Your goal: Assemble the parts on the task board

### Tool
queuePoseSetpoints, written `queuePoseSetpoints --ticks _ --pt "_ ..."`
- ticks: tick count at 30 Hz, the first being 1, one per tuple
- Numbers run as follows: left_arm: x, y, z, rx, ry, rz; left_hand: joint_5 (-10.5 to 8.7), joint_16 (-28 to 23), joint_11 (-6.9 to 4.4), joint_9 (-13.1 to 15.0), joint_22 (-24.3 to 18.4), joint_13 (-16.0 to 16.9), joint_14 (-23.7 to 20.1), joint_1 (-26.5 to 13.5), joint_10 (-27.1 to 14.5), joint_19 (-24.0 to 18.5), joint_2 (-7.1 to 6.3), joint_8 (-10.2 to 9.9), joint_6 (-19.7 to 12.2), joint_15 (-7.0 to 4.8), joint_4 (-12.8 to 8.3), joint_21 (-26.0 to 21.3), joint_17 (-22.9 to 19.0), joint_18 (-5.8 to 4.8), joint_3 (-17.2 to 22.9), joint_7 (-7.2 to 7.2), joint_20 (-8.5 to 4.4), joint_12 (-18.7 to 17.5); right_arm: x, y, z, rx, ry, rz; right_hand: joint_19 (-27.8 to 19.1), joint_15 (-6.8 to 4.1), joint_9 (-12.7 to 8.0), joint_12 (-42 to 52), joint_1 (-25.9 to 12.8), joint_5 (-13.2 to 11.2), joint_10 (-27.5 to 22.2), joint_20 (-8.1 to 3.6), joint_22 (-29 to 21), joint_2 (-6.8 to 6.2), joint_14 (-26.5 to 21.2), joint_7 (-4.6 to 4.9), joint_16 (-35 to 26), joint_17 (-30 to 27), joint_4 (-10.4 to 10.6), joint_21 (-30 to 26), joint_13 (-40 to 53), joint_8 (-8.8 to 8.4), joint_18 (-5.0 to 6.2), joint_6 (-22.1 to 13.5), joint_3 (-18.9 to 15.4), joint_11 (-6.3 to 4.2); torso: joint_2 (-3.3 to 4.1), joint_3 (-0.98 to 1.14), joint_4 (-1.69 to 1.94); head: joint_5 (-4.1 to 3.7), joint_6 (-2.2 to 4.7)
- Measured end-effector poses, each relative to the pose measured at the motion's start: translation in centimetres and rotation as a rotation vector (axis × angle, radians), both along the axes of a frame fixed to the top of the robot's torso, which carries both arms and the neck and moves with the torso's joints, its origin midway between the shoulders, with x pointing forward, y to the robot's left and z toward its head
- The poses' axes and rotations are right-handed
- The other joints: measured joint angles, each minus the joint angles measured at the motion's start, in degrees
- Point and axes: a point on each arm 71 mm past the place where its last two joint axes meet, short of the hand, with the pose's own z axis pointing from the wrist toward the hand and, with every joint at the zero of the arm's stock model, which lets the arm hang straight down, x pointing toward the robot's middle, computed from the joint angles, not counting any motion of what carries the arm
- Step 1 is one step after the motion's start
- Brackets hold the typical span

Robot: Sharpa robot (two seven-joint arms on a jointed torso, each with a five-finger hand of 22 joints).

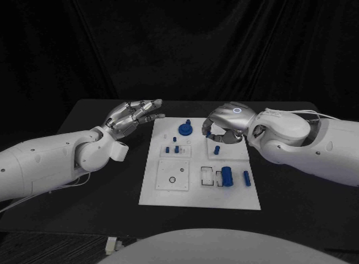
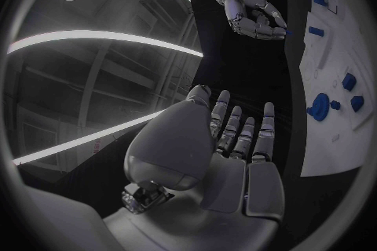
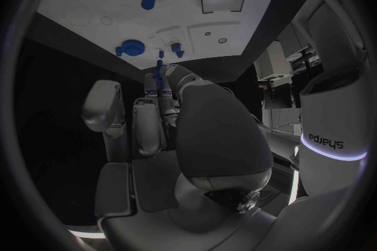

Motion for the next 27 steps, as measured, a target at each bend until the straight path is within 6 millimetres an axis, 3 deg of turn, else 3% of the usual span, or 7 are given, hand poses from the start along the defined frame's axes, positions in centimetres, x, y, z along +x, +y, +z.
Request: queuePoseSetpoints --ticks 6,9,16,27 --pt "-0.1 0.1 0.0 0.004 0.000 0.007 0.00 0.00 -0.19 0.00 -0.06 -0.05 -0.10 0.00 -0.19 -0.20 0.00 0.00 0.00 -0.10 -0.16 0.00 0.00 0.00 0.16 0.00 -0.21 0.00 -1.2 2.4 -1.1 -0.042 -0.009 0.070 0.00 0.00 0.00 -0.05 0.22 0.00 0.33 0.00 0.02 -0.22 0.00 0.00 0.00 0.18 -0.24 0.00 -0.08 -0.11 -0.01 0.00 0.24 0.30 0.02 0.00 0.01 0.52 0.00" --pt "-0.2 0.3 0.0 0.006 0.000 0.012 0.00 0.00 -0.19 0.00 -0.11 -0.05 -0.10 0.00 -0.19 -0.20 0.00 0.00 0.00 -0.10 -0.16 0.00 0.00 0.00 0.16 0.00 -0.21 0.00 -1.7 3.5 -1.7 -0.058 -0.014 0.101 0.00 0.00 0.04 -0.16 0.21 0.00 0.65 0.00 0.02 -0.23 0.00 0.00 0.00 0.54 -0.24 0.71 -0.22 -0.11 0.00 0.00 0.24 -0.02 0.03 0.01 0.01 0.78 0.00" --pt "-0.3 0.6 0.1 0.010 0.000 0.021 0.23 0.00 -0.20 0.00 -0.19 -0.05 -0.10 0.00 -0.19 -0.22 0.00 0.23 0.00 -0.10 0.00 0.00 0.00 0.00 0.31 0.00 -0.23 0.00 -2.8 6.1 -3.4 -0.073 -0.013 0.169 0.00 0.00 0.10 -0.22 0.21 -0.01 0.92 0.00 0.01 -0.23 0.00 0.00 0.00 0.55 -0.33 0.72 -0.20 -0.11 0.00 0.00 0.33 0.10 0.09 0.07 0.07 0.86 0.00" --pt "-0.5 0.6 0.1 0.011 0.000 0.024 0.23 0.00 0.01 -0.05 -0.60 -0.04 -0.30 0.00 -0.39 -1.03 0.00 0.23 0.00 0.10 0.24 0.00 0.06 0.00 0.55 0.00 -1.03 0.00 -3.2 7.5 -5.5 -0.099 -0.007 0.202 0.00 0.00 0.09 -0.33 0.21 -0.01 0.91 0.00 0.00 -0.23 0.00 0.00 0.00 0.54 -0.55 0.72 -0.20 -0.11 0.00 0.00 0.23 0.11 0.08 0.11 0.09 1.01 0.00"
